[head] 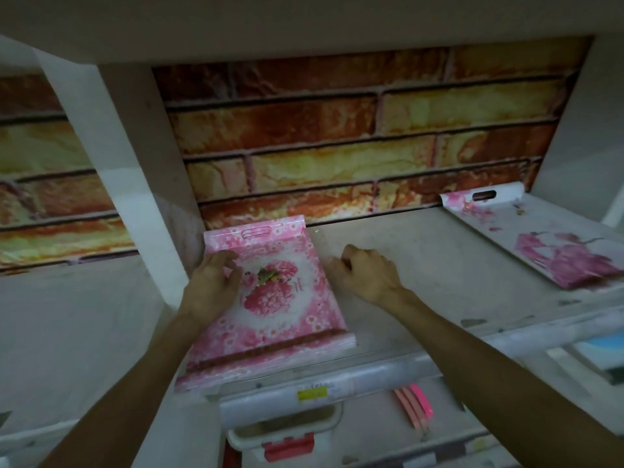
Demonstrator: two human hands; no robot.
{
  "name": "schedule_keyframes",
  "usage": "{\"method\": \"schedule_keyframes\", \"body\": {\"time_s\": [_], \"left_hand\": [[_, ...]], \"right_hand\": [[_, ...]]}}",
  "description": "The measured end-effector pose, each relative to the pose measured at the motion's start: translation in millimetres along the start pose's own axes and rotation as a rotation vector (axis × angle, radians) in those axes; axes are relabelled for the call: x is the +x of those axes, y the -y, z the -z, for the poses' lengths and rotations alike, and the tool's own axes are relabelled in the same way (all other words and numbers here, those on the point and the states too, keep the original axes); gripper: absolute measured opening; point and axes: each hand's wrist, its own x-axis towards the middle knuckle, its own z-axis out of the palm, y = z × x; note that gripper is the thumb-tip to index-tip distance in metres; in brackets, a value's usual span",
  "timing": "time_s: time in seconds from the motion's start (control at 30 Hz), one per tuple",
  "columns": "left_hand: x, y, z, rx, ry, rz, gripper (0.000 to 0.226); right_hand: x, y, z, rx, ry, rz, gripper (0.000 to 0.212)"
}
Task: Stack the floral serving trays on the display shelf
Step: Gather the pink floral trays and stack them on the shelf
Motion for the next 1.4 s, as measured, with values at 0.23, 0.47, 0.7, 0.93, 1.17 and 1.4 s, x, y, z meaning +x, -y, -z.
{"method": "schedule_keyframes", "body": {"time_s": [0.23, 0.47, 0.7, 0.93, 1.17, 1.4], "left_hand": [[-6, -50, -22, -0.213, 0.028, -0.134, 0.017], [5, -103, -63, -0.334, 0.157, -0.115, 0.016], [26, -194, -122, -0.551, 0.206, -0.019, 0.018], [36, -291, -197, -0.713, 0.254, 0.16, 0.016], [47, -376, -269, -0.885, 0.384, 0.374, 0.014], [62, -423, -316, -0.871, 0.481, 0.422, 0.013]], "right_hand": [[-1, -31, 39, 0.064, -0.127, -0.077, 0.037], [-2, -106, 89, 0.086, -0.253, -0.151, 0.035], [-4, -202, 127, 0.064, -0.304, -0.161, 0.031], [-1, -302, 172, 0.069, -0.322, -0.157, 0.031], [0, -406, 214, 0.061, -0.313, -0.231, 0.03], [6, -495, 215, -0.015, -0.191, -0.402, 0.03]]}}
